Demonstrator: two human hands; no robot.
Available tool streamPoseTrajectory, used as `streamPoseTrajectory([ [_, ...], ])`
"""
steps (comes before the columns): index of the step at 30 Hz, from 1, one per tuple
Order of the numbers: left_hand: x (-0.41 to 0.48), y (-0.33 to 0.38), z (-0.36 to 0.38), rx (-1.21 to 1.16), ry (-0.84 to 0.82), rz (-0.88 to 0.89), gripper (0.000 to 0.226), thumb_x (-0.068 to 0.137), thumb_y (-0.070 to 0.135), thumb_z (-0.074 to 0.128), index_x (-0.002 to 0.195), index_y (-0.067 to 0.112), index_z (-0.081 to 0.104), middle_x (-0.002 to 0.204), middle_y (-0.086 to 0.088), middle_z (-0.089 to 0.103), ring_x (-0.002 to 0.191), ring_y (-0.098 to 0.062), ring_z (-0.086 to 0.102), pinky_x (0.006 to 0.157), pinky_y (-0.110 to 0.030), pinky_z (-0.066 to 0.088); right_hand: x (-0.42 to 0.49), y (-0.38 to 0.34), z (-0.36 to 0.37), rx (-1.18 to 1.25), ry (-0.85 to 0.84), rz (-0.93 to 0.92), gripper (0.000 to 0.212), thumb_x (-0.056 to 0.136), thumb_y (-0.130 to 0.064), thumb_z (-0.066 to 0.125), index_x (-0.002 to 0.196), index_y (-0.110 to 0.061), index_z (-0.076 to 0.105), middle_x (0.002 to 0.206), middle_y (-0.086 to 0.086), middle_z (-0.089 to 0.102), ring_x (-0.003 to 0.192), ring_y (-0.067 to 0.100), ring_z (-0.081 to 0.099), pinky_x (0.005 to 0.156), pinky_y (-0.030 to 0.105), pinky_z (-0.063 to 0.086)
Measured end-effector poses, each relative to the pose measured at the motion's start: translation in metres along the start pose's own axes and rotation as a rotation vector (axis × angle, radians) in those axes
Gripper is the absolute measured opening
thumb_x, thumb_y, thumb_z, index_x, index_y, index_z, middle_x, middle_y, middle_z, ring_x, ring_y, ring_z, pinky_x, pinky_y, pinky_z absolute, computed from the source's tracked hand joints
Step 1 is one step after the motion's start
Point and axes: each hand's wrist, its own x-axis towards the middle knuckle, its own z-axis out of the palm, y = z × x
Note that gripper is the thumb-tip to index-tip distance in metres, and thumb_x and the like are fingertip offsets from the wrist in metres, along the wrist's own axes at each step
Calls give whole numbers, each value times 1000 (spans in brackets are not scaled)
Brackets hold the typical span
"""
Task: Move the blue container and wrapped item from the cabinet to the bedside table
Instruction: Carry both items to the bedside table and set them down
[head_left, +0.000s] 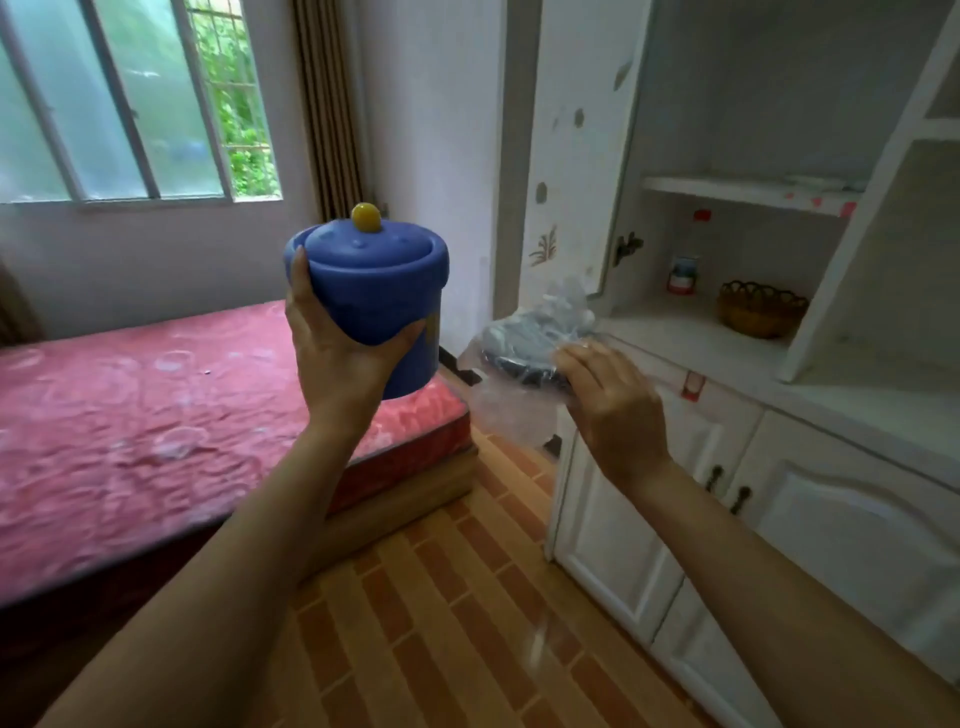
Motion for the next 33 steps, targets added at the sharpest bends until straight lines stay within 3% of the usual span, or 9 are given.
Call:
streamPoseTrajectory([
  [5, -7, -8, -67, 137, 130, -29, 112, 57, 43, 83, 143, 25, 13, 148, -1, 26, 132, -12, 31, 104, -35, 35, 21, -43, 30, 165, 63, -91, 41, 68, 1, 73, 104, -7, 56, 99, 17, 68, 93, 35, 65, 81, 41, 53],
  [7, -10, -9, -91, 203, 191, -55, 113, 56, 42, 83, 143, 23, 13, 148, 0, 26, 131, -10, 30, 102, -30, 34, 29, -60, 41, 234, 88, -127, 32, 75, -1, 65, 105, -8, 56, 99, 16, 68, 94, 34, 65, 80, 41, 54],
  [10, -16, -7, -128, 285, 269, -65, 113, 55, 39, 84, 143, 23, 15, 148, 2, 27, 132, -11, 32, 103, -31, 34, 42, -86, 58, 323, 119, -186, 21, 81, -3, 57, 102, -5, 62, 98, 16, 69, 93, 34, 66, 81, 40, 53],
  [16, -39, 5, -198, 474, 427, -82, 113, 56, 37, 86, 142, 24, 15, 147, 3, 28, 132, -9, 30, 108, -38, 33, 58, -150, 80, 541, 154, -292, 22, 84, -2, 54, 104, -4, 63, 102, 16, 69, 97, 33, 64, 89, 39, 48],
  [20, -58, 17, -247, 616, 518, -72, 114, 58, 40, 84, 143, 20, 11, 144, 10, 23, 127, 3, 24, 101, -7, 24, 66, -199, 87, 675, 161, -364, 25, 80, -2, 67, 105, -4, 63, 103, 16, 68, 97, 34, 63, 90, 39, 47],
  [22, -69, 20, -275, 678, 563, -69, 114, 58, 40, 84, 143, 20, 10, 142, 12, 20, 127, 3, 23, 99, 0, 18, 69, -224, 88, 741, 167, -396, 27, 79, -3, 70, 105, -4, 63, 102, 15, 69, 97, 33, 63, 89, 41, 49],
  [25, -87, 26, -314, 730, 629, -86, 115, 58, 44, 83, 142, 30, 5, 145, 13, 18, 133, -1, 22, 107, -13, 20, 72, -262, 86, 828, 192, -441, 26, 80, -6, 71, 104, -5, 63, 102, 14, 69, 96, 33, 64, 89, 41, 50],
  [28, -103, 34, -349, 831, 691, -111, 115, 59, 43, 82, 144, 20, 8, 151, 0, 19, 137, -11, 21, 108, -11, 18, 75, -302, 84, 904, 207, -470, 24, 81, -7, 70, 103, -6, 62, 101, 13, 69, 96, 32, 63, 87, 41, 50],
  [33, -124, 45, -409, 982, 756, -153, 116, 58, 41, 83, 144, 16, 10, 150, -7, 24, 137, -19, 26, 111, -39, 28, 80, -369, 82, 996, 216, -507, 21, 83, -10, 67, 103, -6, 63, 101, 12, 69, 96, 32, 63, 85, 41, 51],
])
